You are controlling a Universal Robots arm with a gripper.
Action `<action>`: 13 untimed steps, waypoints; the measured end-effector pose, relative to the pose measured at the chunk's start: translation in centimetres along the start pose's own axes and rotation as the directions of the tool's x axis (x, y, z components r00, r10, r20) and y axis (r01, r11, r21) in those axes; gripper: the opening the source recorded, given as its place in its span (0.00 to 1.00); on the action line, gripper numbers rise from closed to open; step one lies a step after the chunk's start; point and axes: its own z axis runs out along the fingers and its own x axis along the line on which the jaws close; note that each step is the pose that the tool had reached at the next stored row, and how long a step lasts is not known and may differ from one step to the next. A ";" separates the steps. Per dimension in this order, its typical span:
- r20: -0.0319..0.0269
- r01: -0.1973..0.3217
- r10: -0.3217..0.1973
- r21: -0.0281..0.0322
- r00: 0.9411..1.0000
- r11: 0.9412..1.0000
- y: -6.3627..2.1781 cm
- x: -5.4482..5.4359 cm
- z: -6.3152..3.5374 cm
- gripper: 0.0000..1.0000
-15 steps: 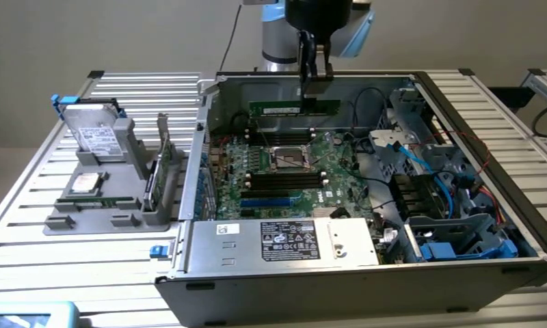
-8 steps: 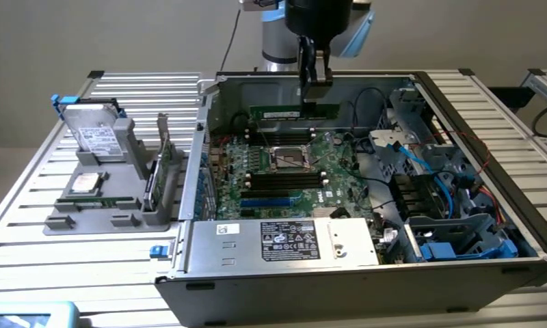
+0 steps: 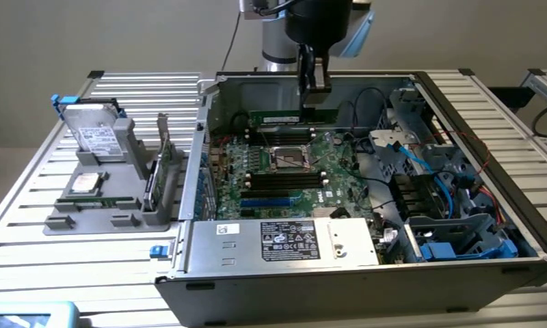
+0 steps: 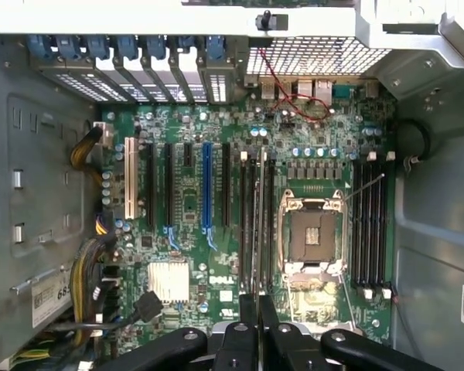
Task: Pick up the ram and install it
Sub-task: 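Pick up the ram and move it above insertion slot, then insert the ram into the slot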
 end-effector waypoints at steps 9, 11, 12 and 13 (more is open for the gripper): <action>-0.009 0.000 0.000 0.000 1.000 1.000 0.03 -0.6 1.58 0.13; -0.010 0.000 0.000 0.000 1.000 1.000 0.03 -0.8 1.94 0.13; -0.011 0.000 0.000 0.000 1.000 1.000 0.03 -1.0 2.12 0.13; -0.011 0.000 0.000 0.000 1.000 1.000 0.04 -1.2 2.30 0.13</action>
